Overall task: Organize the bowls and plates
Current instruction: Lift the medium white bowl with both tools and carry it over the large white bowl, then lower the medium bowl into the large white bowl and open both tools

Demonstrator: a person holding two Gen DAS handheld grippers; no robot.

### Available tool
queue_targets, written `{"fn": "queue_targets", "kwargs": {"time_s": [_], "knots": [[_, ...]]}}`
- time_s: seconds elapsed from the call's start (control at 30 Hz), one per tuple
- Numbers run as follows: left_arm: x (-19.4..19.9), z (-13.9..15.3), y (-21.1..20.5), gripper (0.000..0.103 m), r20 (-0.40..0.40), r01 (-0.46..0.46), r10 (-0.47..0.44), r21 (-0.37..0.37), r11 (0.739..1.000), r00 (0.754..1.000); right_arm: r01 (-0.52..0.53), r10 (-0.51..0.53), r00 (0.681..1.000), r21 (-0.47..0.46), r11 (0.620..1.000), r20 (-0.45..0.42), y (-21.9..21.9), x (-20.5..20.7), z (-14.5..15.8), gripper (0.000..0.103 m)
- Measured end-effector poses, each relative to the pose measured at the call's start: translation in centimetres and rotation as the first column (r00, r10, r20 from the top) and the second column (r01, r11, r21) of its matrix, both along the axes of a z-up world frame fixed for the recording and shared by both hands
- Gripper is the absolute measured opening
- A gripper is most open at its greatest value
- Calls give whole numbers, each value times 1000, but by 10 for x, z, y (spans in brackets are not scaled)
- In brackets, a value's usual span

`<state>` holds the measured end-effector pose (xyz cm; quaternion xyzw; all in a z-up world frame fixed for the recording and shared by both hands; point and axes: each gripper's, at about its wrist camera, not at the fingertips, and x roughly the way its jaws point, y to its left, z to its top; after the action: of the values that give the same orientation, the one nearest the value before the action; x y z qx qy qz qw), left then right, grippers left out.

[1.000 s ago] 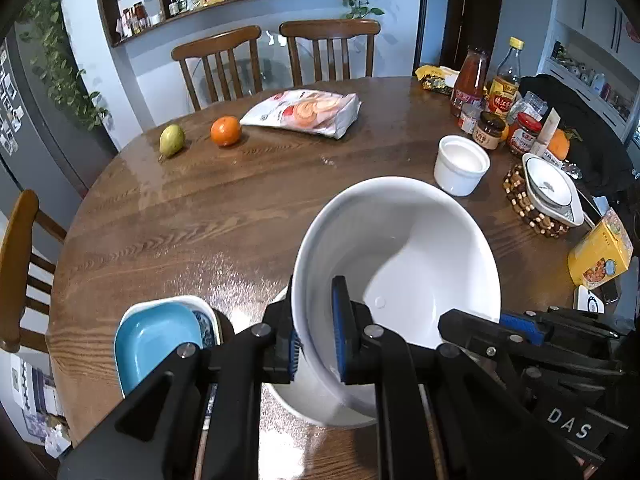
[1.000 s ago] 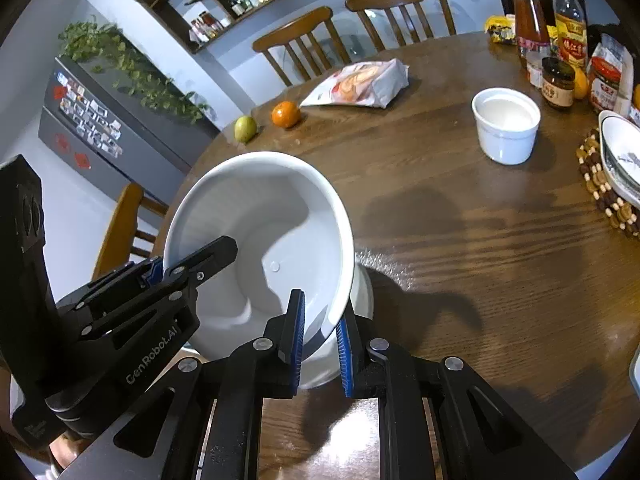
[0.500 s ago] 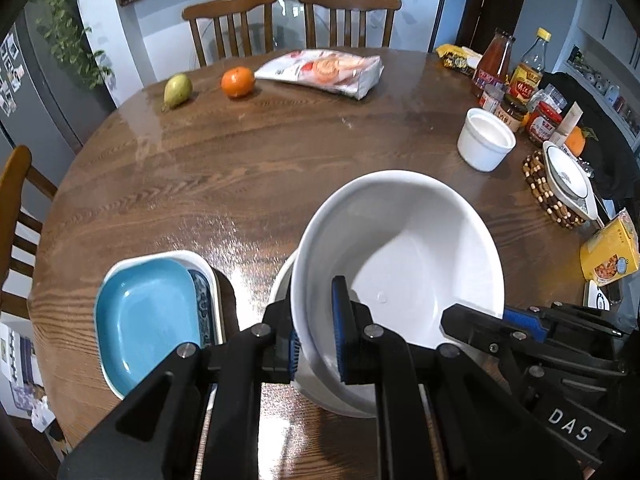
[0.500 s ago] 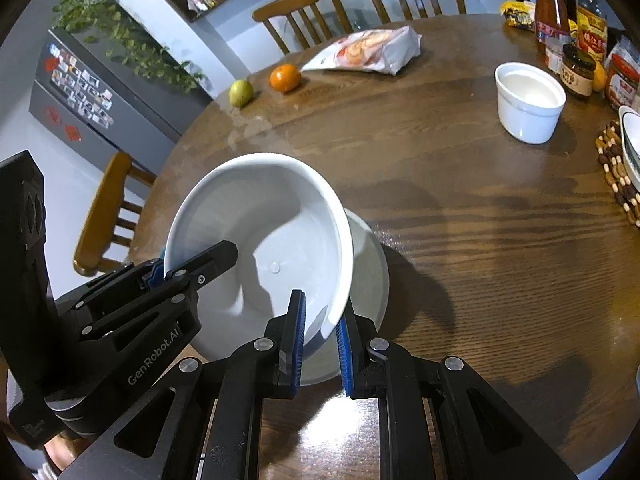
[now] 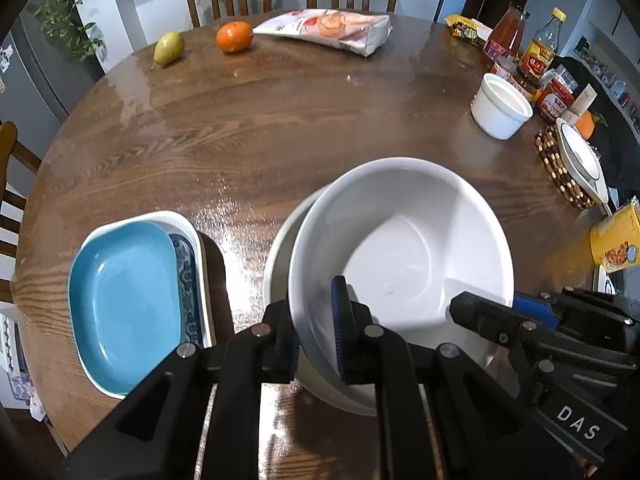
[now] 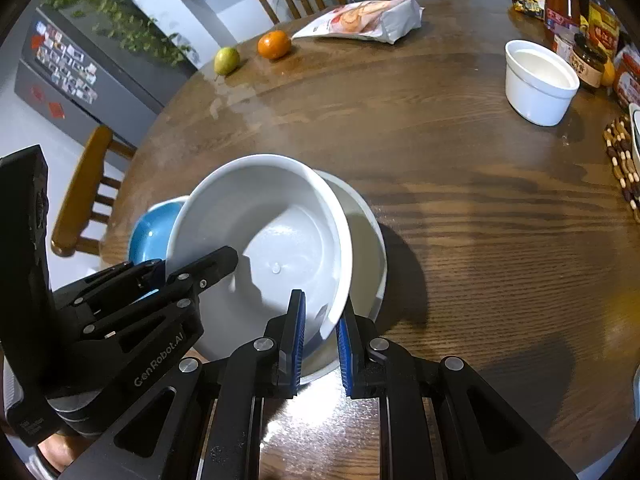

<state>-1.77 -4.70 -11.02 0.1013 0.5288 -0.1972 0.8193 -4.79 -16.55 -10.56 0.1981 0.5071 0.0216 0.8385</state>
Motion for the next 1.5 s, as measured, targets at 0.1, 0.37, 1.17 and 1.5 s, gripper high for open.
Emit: {"fn": "queue_targets", "kwargs": {"time_s": [0.1,0.37,1.17,1.5], "knots": [[-1,-4,-1,11,-9,10,-10,9,1000,1000,-4,4,1000,-25,1000,-13,2,0,-1,17],[0,-10,-5,13,-17,21,-21,29,999,1000,-11,9,999,-72,997,-36,5,4,-1,17],[-1,-1,-5,42,-9,2,-2,0,1000,1000,-6,3,1000,-116,993,-27,7,4,6,18],[-3,11,-4,54,27,0,0,-10,1000,1000,25,-24,1000,-107,994,11,-1,-4,15,19]]}}
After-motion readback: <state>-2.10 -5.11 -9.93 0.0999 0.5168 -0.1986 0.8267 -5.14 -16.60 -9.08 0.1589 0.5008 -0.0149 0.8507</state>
